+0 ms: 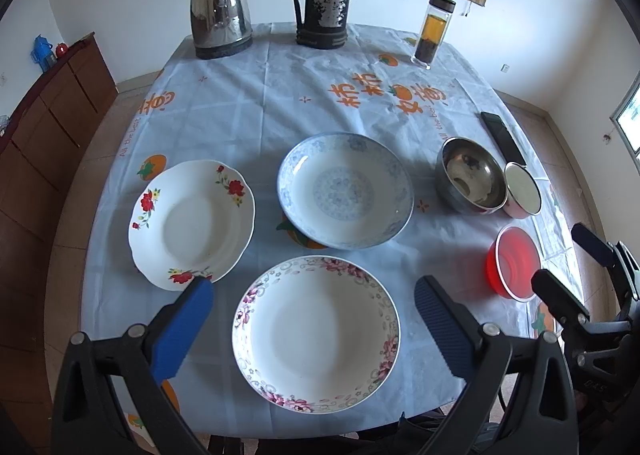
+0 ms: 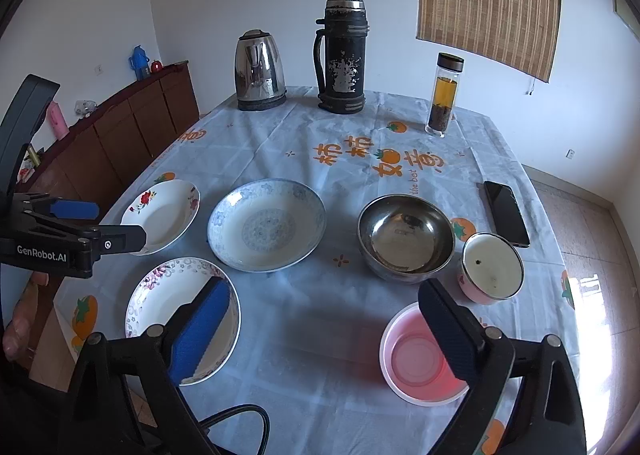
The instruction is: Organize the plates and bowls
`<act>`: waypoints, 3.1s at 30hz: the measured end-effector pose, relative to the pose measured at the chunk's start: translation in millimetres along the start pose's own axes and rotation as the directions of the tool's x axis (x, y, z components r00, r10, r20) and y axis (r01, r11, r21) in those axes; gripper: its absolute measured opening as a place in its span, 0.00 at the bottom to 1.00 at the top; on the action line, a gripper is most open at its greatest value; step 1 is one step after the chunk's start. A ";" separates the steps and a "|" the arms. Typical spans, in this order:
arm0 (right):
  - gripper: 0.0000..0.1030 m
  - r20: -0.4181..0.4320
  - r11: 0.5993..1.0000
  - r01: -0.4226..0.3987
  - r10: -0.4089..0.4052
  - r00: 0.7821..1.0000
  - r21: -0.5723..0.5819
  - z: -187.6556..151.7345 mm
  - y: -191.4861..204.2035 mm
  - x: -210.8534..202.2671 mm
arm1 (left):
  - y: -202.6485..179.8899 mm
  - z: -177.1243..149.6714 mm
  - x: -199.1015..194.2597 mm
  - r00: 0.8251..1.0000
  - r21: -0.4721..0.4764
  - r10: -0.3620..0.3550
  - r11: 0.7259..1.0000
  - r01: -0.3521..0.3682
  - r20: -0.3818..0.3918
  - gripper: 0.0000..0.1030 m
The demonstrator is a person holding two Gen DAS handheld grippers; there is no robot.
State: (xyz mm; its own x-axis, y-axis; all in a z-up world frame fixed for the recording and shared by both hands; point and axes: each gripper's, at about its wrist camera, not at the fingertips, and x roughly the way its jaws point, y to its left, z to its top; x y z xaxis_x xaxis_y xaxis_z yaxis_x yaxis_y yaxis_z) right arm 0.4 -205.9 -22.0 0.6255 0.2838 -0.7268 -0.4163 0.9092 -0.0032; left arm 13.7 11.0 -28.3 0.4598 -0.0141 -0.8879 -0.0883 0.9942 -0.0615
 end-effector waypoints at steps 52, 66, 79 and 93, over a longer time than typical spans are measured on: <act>0.36 -0.304 0.954 -0.242 0.180 0.935 -0.177 -34.9 54.8 117.7 | 103.5 -70.1 88.9 0.969 -0.243 -0.038 0.970 -0.023 -0.245 0.18; 0.26 -0.392 0.936 -0.298 0.207 0.896 -0.186 -45.4 70.9 143.9 | 99.5 -79.5 114.2 0.940 -0.280 -0.163 0.957 0.077 -0.300 0.13; 0.12 -0.444 0.913 -0.358 0.244 0.862 -0.195 -46.6 79.0 152.7 | 104.8 -80.8 114.1 0.934 -0.283 -0.186 0.954 0.097 -0.306 0.10; 0.11 -0.437 0.909 -0.367 0.253 0.863 -0.199 -44.2 72.5 142.5 | 95.2 -72.1 106.8 0.943 -0.219 -0.143 0.973 0.077 -0.301 0.10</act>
State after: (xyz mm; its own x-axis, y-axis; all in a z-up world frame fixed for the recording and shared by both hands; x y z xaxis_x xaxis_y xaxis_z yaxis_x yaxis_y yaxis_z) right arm 30.2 -113.0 -156.1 0.1467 0.3420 -0.9282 -0.7393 0.6613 0.1268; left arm -9.3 96.5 -161.8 0.1803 -0.1874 -0.9656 -0.2438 0.9426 -0.2284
